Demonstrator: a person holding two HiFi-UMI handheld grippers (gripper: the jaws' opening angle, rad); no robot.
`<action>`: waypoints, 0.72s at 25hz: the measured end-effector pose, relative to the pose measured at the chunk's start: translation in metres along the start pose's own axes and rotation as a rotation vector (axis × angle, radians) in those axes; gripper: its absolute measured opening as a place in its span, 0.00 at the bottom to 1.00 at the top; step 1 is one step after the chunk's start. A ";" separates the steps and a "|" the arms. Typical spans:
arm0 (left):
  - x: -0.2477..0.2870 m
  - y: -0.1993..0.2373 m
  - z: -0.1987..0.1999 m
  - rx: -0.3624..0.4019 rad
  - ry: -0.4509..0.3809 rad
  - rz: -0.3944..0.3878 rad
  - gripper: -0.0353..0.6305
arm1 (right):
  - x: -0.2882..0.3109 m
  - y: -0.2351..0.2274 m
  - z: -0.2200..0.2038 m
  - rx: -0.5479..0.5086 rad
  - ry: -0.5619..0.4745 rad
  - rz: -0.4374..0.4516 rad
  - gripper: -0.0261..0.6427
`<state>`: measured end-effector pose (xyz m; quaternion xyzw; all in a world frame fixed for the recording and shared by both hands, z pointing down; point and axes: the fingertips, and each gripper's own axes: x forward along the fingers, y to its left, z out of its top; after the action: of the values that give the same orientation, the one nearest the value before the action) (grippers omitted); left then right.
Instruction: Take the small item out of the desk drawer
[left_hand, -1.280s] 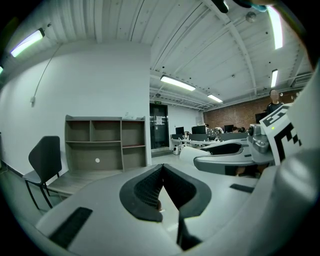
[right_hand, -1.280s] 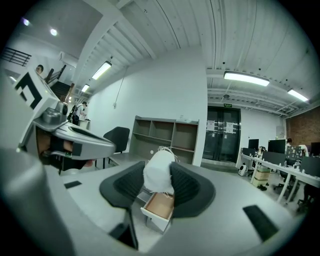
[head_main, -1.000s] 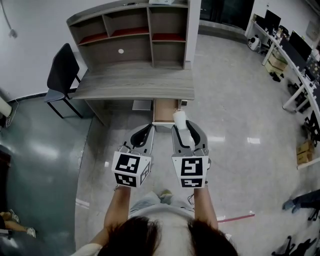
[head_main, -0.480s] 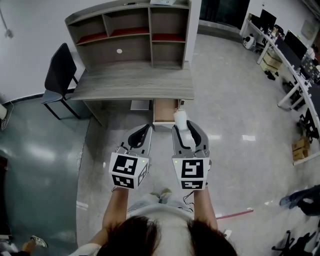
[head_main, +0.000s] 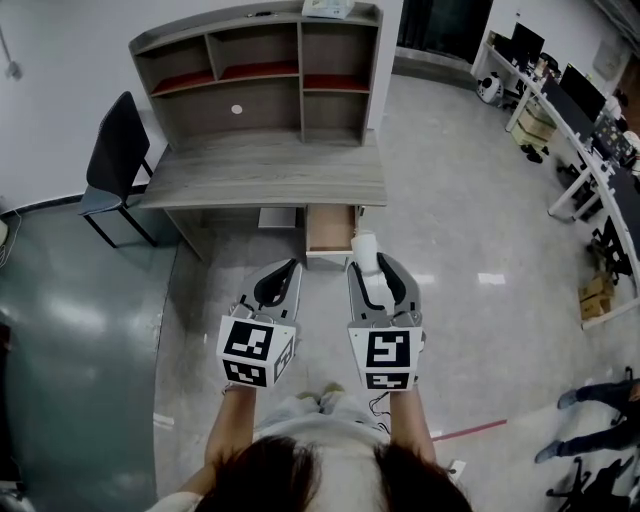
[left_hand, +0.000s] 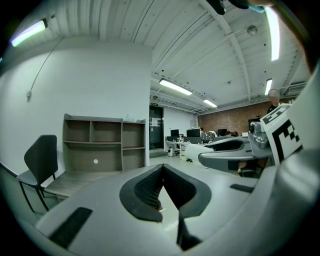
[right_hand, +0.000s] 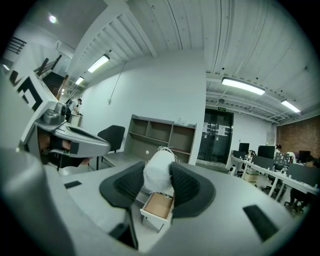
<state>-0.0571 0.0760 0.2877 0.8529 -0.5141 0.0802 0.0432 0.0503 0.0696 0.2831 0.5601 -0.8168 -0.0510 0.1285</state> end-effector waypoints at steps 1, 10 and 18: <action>-0.001 0.001 -0.001 -0.001 0.000 -0.003 0.08 | 0.000 0.002 0.000 -0.002 0.002 -0.004 0.31; -0.004 0.008 -0.003 -0.021 -0.004 -0.027 0.08 | -0.002 0.007 0.002 -0.019 0.021 -0.032 0.31; -0.003 0.013 -0.002 -0.025 -0.010 -0.040 0.08 | -0.001 0.010 0.006 -0.038 0.023 -0.037 0.31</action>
<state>-0.0697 0.0728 0.2890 0.8627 -0.4982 0.0689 0.0528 0.0404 0.0737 0.2795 0.5731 -0.8037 -0.0623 0.1474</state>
